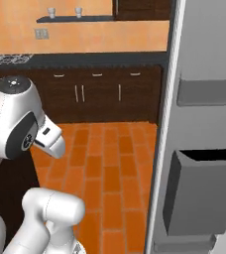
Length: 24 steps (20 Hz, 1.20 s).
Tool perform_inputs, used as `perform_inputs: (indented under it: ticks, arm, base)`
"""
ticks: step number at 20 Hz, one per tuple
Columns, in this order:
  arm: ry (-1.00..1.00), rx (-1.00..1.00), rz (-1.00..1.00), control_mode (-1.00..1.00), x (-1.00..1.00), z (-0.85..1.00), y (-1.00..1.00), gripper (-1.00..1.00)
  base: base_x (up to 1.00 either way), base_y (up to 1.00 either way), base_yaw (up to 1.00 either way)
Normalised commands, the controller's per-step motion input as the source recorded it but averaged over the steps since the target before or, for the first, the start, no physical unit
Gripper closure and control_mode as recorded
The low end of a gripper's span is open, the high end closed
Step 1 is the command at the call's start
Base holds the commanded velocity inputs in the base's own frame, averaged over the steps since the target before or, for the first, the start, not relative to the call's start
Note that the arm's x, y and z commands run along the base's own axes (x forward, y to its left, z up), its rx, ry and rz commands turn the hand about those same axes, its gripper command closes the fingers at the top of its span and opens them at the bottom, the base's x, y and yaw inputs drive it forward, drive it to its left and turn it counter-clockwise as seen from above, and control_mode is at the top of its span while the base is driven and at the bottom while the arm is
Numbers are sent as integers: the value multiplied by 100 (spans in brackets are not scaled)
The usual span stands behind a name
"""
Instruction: Take the meat container that has the shrimp and place it on the second highest rack of the freezer. Then take the vegetable container that has the corn and lemon wedge and place it on the highest rack of the freezer.
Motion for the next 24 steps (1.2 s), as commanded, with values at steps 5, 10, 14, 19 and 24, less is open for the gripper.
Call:
perform_inputs:
  ticks: [5,10,14,19,24]
  arm:
    - [0,0,0,100,0,0,0,-100]
    - [0,0,0,100,0,0,0,-100]
    - [0,0,0,100,0,0,0,-100]
    - [0,0,0,100,0,0,0,-100]
    - [0,0,0,100,0,0,0,-100]
  base:
    - [93,63,15]
    - [100,55,-19]
    - [100,22,-40]
    - [100,2,-38]
    - [100,1,-29]
